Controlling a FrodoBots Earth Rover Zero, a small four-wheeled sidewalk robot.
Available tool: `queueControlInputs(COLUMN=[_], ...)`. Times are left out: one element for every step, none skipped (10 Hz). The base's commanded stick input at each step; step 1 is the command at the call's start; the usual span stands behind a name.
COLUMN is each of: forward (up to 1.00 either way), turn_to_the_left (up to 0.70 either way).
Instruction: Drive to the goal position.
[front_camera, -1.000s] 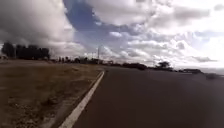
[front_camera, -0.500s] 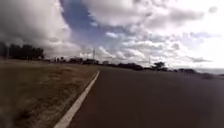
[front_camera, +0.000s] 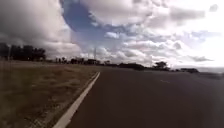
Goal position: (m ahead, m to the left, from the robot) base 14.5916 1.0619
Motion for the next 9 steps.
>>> queueControlInputs(forward=[0.74, 0.74, 0.73, 0.73, 0.73, 0.76, 0.76, 0.75, 0.73], turn_to_the_left=[0.0, 0.0, 0.0, 0.0, 0.0, 0.0, 0.0, 0.0, 0.0])
